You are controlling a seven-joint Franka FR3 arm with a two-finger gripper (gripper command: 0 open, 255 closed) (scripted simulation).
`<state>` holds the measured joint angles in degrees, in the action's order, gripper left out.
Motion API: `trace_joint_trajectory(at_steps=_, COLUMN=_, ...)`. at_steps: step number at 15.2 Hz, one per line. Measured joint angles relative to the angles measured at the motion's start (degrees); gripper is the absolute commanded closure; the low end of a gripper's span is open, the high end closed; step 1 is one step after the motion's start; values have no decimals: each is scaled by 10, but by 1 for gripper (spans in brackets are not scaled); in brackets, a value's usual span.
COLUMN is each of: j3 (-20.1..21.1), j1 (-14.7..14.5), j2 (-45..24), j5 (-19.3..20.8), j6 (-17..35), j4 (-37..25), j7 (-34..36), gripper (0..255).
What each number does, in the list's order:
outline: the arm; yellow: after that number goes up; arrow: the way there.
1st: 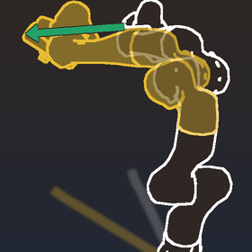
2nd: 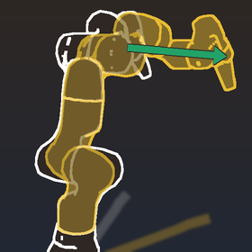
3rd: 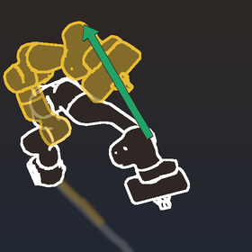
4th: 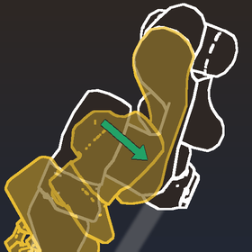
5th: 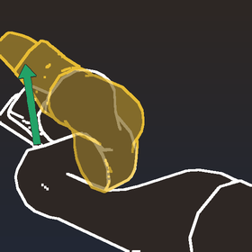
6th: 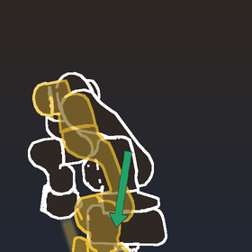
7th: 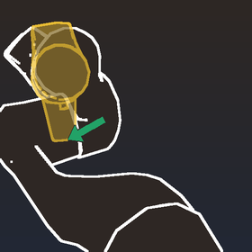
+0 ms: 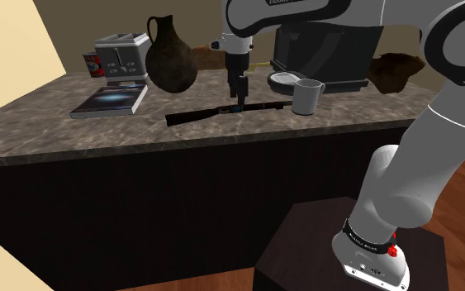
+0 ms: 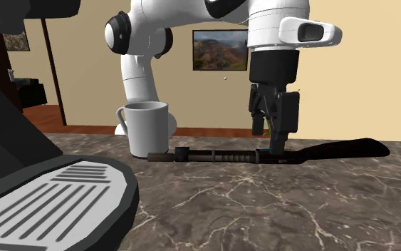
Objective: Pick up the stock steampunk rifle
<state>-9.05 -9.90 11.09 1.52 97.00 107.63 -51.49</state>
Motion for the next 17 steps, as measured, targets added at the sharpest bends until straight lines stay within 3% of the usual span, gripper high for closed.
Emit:
trace_joint_trajectory(at_steps=3, j3=-1, j1=0, j2=2, j5=0, j6=21, j4=23, j7=-1, gripper=0)
trace_joint_trajectory(at_steps=4, j3=-1, j1=0, j2=3, j5=1, j6=24, j4=27, j7=-1, gripper=255)
trace_joint_trajectory(at_steps=17, j3=-1, j1=0, j2=2, j5=0, j6=12, j4=14, j7=-1, gripper=255)
